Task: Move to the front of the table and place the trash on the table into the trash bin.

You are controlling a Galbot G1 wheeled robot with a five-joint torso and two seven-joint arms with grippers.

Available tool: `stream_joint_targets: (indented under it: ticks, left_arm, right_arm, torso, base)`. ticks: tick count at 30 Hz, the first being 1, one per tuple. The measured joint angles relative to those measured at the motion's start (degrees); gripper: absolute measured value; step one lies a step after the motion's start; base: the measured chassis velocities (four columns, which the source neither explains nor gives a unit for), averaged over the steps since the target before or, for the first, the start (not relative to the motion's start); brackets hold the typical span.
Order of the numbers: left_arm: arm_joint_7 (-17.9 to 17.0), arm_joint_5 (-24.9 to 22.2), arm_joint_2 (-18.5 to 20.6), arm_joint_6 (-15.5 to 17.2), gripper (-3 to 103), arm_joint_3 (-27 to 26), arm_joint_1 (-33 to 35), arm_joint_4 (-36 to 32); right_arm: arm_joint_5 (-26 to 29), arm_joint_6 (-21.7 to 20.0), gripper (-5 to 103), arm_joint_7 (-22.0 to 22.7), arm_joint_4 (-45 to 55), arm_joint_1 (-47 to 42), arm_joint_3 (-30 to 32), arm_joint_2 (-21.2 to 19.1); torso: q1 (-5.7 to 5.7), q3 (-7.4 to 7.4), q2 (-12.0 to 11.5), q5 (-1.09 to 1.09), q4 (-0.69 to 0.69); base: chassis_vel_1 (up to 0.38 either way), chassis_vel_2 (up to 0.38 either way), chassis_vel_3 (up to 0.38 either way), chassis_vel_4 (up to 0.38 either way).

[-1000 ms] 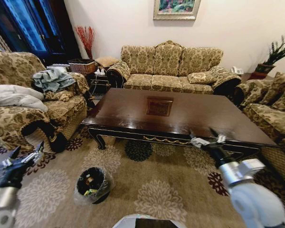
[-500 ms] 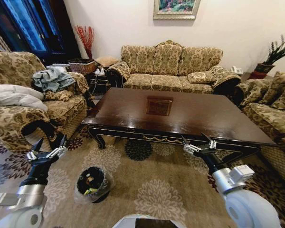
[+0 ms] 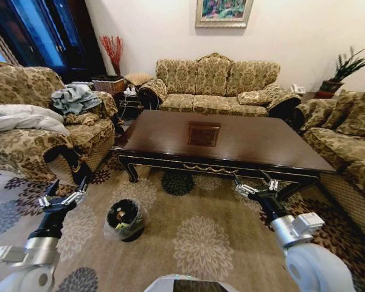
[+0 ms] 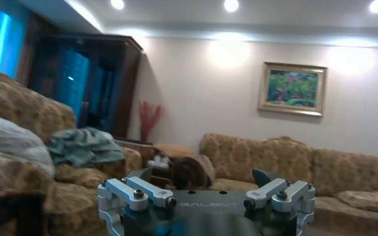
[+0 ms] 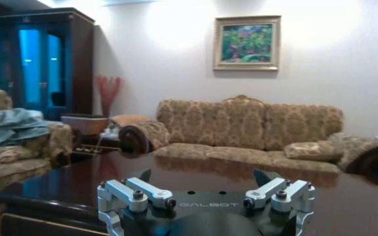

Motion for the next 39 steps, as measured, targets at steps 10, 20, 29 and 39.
stream_joint_targets:
  ticks: [10, 20, 29, 39]
  left_arm:
    - [-0.2, -4.5, 7.2, 0.5, 100, 5.8, 3.7, 2.4]
    - [-8.4, -0.4, 10.6, -3.1, 100, 16.2, 6.2, 3.2]
    - [-10.9, 1.6, 10.8, -3.1, 100, 16.6, 6.3, 3.3]
    - [-10.8, 1.6, 10.7, -3.1, 100, 16.4, 6.2, 3.3]
  right_arm:
    - [-4.1, 9.5, 100, -4.6, -3.6, -8.0, 3.1, 8.1]
    - [-5.7, 14.7, 100, -5.6, -5.7, -11.0, 3.8, 12.0]
    - [-6.1, 14.6, 100, -5.1, -5.7, -11.0, 3.8, 12.0]
    - [-6.0, 14.4, 100, -5.0, -5.6, -10.9, 3.8, 11.9]
  torso:
    - [0.05, 0.03, 0.0, -0.01, 0.00]
    - [0.03, 0.02, 0.0, 0.00, -0.01]
    - [0.03, 0.02, 0.0, 0.00, 0.00]
    - [0.03, 0.02, 0.0, 0.00, 0.00]
  base:
    - [0.003, -0.004, -0.007, 0.000]
    - [0.000, 0.000, 0.000, 0.000]
    - [0.000, 0.000, 0.000, 0.000]
    - [0.000, 0.000, 0.000, 0.000]
